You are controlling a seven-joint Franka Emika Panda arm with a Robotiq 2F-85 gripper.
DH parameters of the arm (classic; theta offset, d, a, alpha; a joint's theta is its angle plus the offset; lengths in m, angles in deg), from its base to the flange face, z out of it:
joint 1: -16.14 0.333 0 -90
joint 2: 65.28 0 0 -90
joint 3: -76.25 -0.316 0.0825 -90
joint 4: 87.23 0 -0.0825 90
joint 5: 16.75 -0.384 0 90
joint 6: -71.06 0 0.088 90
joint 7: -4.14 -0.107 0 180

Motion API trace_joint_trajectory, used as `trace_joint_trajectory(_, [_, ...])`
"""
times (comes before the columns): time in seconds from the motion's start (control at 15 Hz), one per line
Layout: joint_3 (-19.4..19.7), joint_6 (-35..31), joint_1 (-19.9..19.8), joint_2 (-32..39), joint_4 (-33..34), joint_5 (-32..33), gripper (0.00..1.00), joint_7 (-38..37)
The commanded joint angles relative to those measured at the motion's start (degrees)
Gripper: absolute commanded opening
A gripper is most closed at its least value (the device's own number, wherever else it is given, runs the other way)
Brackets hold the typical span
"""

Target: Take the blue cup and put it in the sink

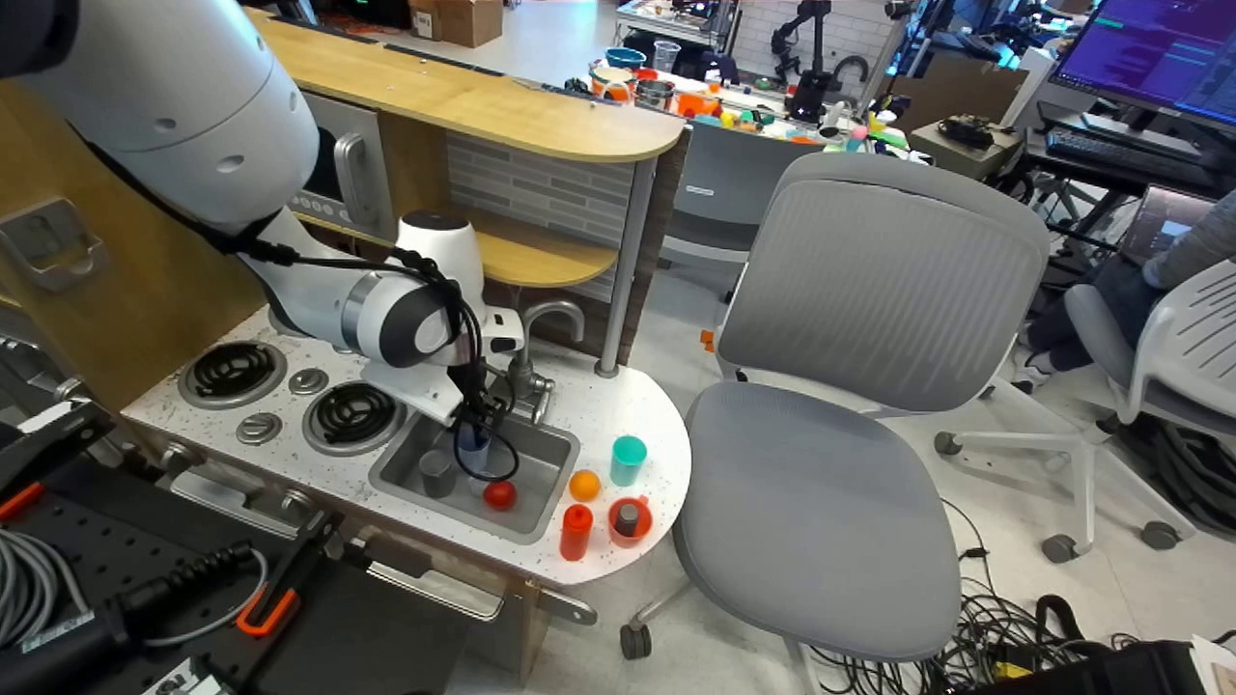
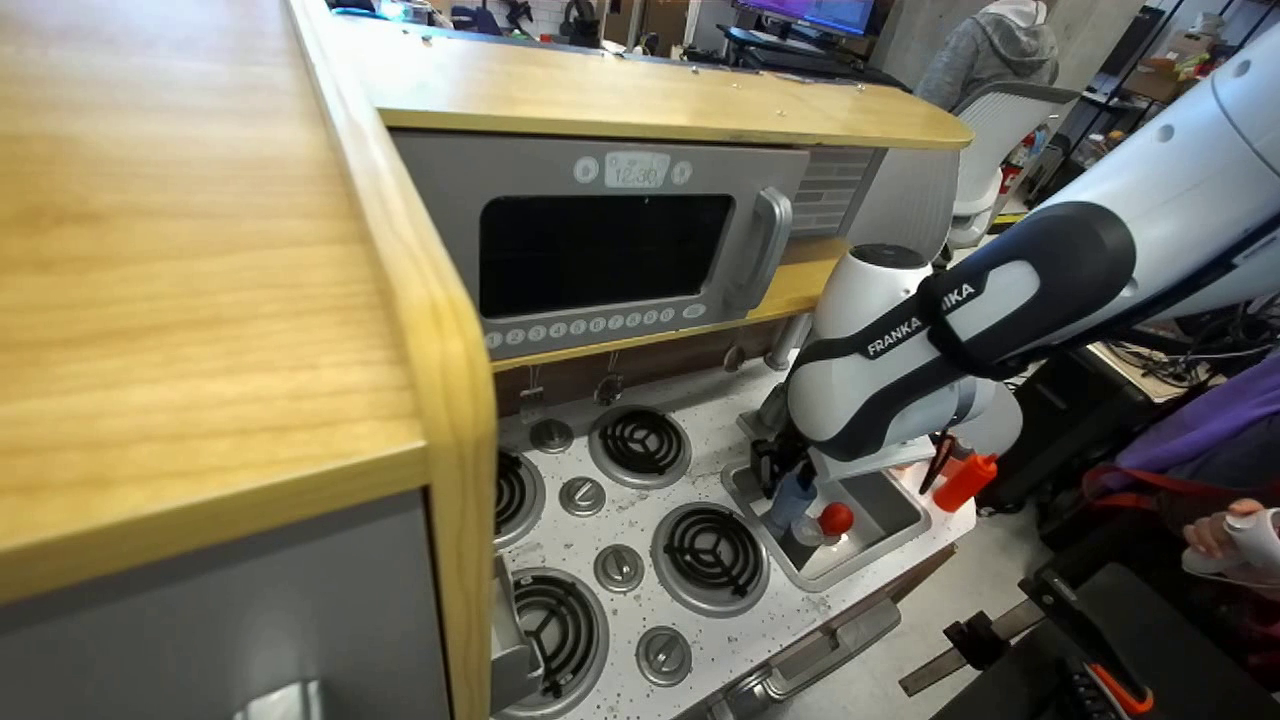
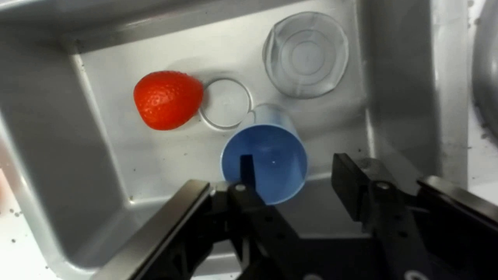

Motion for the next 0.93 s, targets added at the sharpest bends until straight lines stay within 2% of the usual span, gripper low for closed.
trace_joint_trajectory(0.0, [2.22, -4.21, 2.15, -5.10, -6.33, 0.84, 0.88, -0.46])
trace_joint_trajectory(0.13, [2.32, -5.52, 2.37, -7.08, -8.97, 0.39, 0.99, -0.61])
trace_joint_trajectory(0.2, [2.06, -6.19, 2.21, -8.13, -10.53, 0.09, 1.00, -0.51])
trace_joint_trajectory(0.67, [1.89, -9.60, 1.06, -15.81, -23.88, -1.26, 1.00, -1.08])
trace_joint_trajectory(0.87, [2.45, -14.58, 1.09, -21.88, -32.36, -1.20, 1.00, -0.84])
